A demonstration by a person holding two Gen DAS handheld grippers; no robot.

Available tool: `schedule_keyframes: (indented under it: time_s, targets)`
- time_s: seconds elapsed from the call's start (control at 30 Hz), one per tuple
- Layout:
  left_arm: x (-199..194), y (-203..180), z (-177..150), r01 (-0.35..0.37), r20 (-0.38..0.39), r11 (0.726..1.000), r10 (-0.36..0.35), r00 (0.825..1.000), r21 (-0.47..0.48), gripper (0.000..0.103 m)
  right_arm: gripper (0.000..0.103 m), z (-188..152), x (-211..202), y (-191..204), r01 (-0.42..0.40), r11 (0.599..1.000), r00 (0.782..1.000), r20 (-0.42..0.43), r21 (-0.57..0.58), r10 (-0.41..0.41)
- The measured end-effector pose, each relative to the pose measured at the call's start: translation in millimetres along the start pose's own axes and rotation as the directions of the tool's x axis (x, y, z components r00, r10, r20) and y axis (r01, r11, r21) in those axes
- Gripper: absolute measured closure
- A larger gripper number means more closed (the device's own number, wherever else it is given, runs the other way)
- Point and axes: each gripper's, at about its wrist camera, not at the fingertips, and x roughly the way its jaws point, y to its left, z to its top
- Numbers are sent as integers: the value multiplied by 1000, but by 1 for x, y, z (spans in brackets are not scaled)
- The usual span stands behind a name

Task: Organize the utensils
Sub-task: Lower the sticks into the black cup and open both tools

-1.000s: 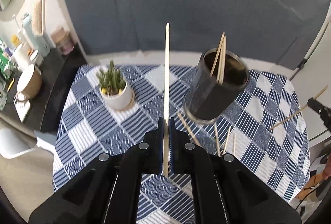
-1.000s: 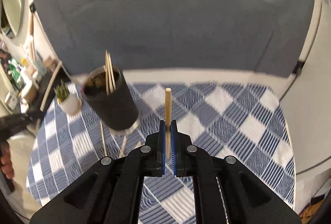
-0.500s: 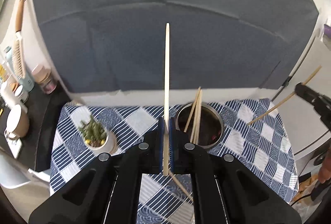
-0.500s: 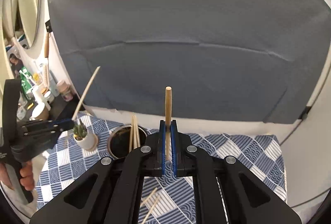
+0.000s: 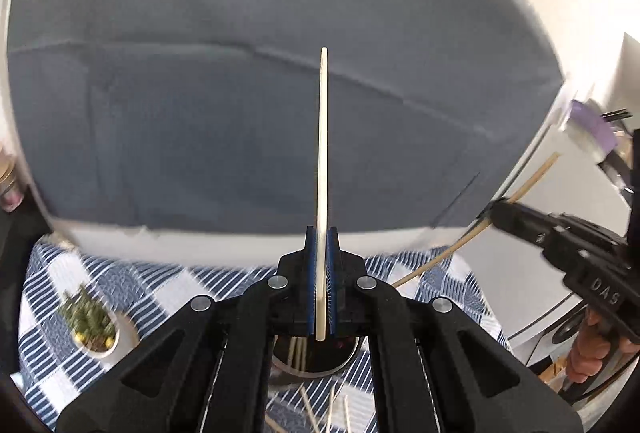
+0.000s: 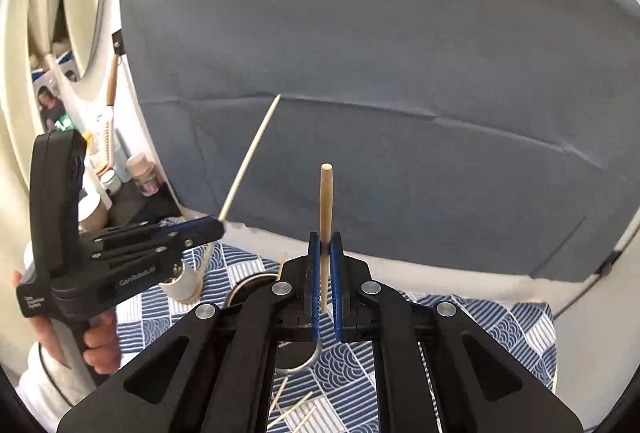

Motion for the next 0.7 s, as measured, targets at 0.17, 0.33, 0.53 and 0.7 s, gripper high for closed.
schedule_keyframes:
  time_s: [0.17,0.33,0.53,0.7]
  targets:
    - [10,-4,-11,42,81,998,-46,996,40,98,98,-5,25,4,-41,999,998,-37,-1,41]
    - [31,2,-34,71,97,996,-76,992,54,98,98,-26,58,9,-92,996,990,-111,-6,90]
    - [63,20,-61,92,38,996,-92,995,3,98,98,-43,84,13,-87,996,980,-181,-3,85]
    - [74,24,-74,95,18,995,-94,995,-25,98,98,-53,99,18,-92,996,969,-230,-10,87]
